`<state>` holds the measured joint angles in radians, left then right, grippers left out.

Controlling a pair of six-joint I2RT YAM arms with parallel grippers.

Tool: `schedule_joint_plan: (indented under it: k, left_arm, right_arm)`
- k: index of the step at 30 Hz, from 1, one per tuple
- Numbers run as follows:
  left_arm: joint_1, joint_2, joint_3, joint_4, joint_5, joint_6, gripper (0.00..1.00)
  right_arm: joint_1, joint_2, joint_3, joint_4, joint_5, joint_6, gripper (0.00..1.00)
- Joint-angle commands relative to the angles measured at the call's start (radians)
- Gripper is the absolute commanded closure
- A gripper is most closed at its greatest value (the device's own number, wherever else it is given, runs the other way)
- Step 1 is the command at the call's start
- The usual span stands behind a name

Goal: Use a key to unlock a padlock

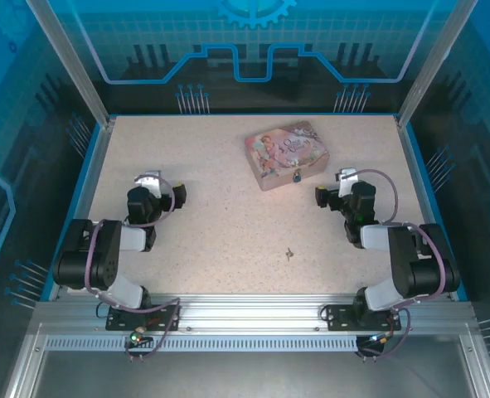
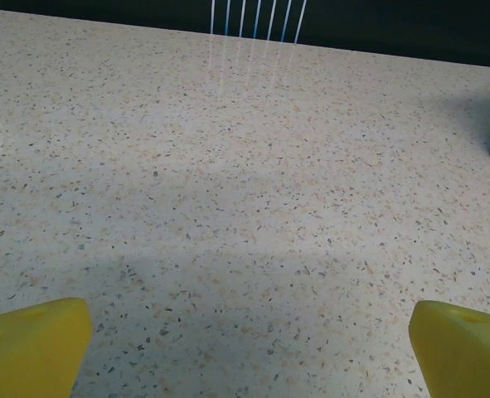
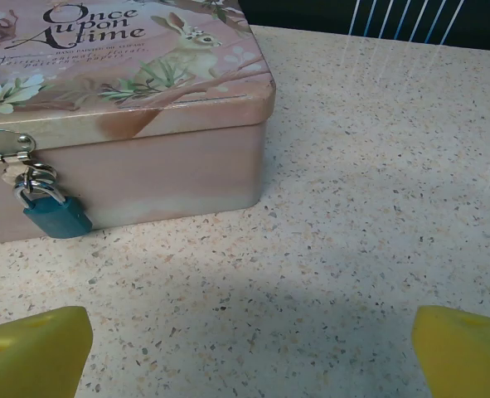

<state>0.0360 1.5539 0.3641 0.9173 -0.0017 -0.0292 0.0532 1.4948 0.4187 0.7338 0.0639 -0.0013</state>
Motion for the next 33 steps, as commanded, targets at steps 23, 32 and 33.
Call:
schedule_joint_plan:
  k: [23,32,33]
  left_arm:
    - [-0.007,-0.008,-0.012,0.049,-0.053,-0.01,0.01]
    - [-0.004,-0.252,-0.008,-0.157,-0.084,-0.02,0.01]
    - [-0.004,-0.292,0.014,-0.225,-0.09,-0.043,0.01]
  right_arm:
    - [-0.003,0.003,0.022,-0.002,0.006,0.009,0.0]
    - [-0.056,-0.227,0.234,-0.588,0.032,0.078,0.0]
    - [-0.057,-0.241,0.251,-0.63,0.019,0.086,0.0]
